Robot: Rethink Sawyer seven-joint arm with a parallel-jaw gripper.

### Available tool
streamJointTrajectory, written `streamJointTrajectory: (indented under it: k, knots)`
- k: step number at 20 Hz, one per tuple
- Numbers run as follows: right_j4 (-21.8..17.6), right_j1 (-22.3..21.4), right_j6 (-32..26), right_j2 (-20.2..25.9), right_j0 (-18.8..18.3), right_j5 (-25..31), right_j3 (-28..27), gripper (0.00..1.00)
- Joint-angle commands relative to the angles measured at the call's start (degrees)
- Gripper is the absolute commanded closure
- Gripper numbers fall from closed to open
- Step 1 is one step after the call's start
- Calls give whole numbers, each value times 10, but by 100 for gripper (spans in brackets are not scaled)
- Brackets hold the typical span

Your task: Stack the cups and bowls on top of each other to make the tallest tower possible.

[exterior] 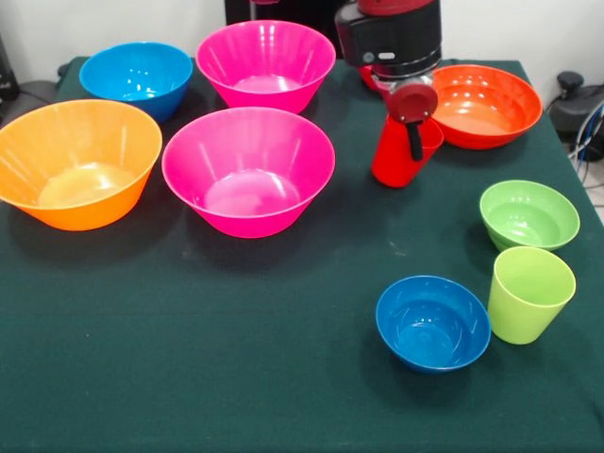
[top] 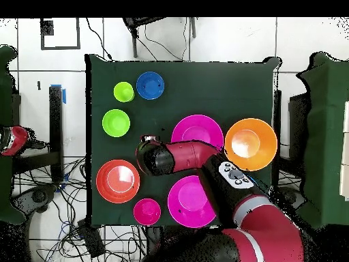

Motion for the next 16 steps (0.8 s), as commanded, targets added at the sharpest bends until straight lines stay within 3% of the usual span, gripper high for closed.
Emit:
streamJointTrajectory:
  k: [1,7,16]
  knots:
    - [-19,60,45,6,13,82,-76,100]
    - [-29,69,33,8,7,93,-97,100]
    - [-49,29,52,-30,31,137,-94,100]
